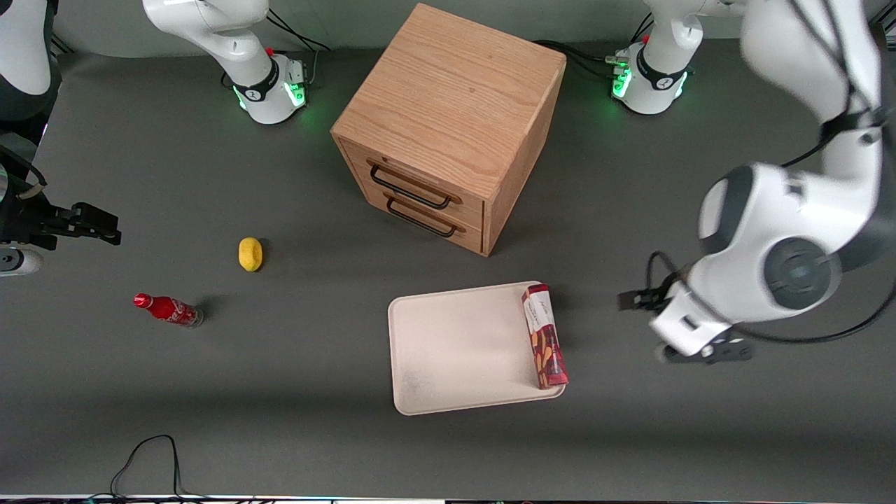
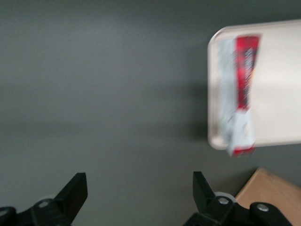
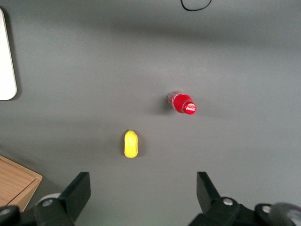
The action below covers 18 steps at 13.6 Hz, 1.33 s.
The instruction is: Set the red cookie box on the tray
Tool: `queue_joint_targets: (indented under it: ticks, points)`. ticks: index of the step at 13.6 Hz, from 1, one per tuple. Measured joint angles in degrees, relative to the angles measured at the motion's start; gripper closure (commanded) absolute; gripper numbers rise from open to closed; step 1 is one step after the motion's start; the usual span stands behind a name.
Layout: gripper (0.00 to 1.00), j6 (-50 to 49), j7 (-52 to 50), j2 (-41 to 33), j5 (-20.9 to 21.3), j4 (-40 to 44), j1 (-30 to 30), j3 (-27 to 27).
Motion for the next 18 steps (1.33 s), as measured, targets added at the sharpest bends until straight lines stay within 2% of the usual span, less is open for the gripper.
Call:
queue_joint_targets:
  ticks: [3,5,9,15,18]
  points:
    - [0.0,-6.7,3.4,-7.2,0.4,-3.1,5.2,0.1]
    - [0.0,-7.3,4.7,-11.3,0.9,-6.4,8.0,0.1]
    - [0.01,-7.1,5.2,-18.8,3.2,-14.5,9.6,0.0]
    - [0.0,-6.6,5.2,-20.8,3.6,-17.0,10.9,0.0]
    - [0.0,-5.8,6.9,-20.8,1.4,-17.0,12.6,0.6]
